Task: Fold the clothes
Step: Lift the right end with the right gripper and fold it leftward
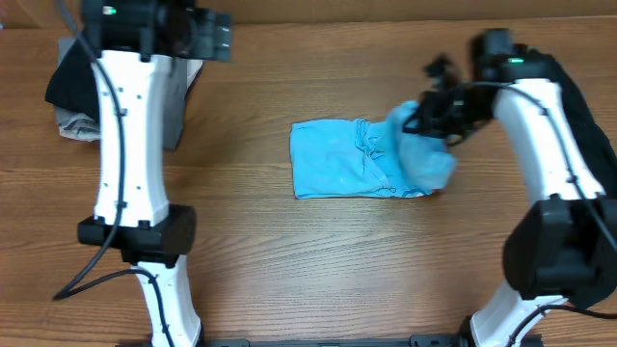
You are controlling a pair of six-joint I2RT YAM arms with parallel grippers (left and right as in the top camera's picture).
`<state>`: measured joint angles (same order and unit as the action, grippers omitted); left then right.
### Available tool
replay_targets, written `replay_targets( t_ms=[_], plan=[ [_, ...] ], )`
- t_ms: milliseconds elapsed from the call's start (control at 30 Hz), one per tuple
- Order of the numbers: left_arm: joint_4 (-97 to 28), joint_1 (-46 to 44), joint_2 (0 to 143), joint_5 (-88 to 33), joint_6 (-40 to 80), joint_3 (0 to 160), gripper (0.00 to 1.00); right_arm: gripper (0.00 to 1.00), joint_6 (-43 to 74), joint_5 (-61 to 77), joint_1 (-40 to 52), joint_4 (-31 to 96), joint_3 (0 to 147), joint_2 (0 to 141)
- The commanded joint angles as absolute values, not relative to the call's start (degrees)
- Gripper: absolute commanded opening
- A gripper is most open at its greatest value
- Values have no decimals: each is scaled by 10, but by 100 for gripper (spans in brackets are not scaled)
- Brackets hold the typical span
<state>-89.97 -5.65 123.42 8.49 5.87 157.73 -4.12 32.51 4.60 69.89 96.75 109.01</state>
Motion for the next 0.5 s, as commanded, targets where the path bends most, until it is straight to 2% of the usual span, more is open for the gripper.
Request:
replay_targets(
  t_ms=[0, 267, 367, 400, 433, 467],
  plan=[
    [-898, -20, 1244, 84, 73, 1576, 100, 4, 25, 293, 119, 675, 984, 1070],
    [-908, 15, 1291, 33, 73, 1576, 100, 4, 130, 154, 289, 579, 981, 1088],
    [-909, 14, 1309, 33, 73, 1576, 100, 6, 136, 150, 321, 551, 981, 1110],
    [-910, 13, 1315, 33, 73, 1576, 100, 11, 136, 150, 333, 542, 981, 1122],
    [-912, 12, 1320, 33, 73, 1576, 100, 25, 136, 150, 342, 535, 981, 1131],
    [-913, 11, 1326, 33, 73, 1576, 100, 61, 136, 149, 348, 531, 981, 1140]
  ],
)
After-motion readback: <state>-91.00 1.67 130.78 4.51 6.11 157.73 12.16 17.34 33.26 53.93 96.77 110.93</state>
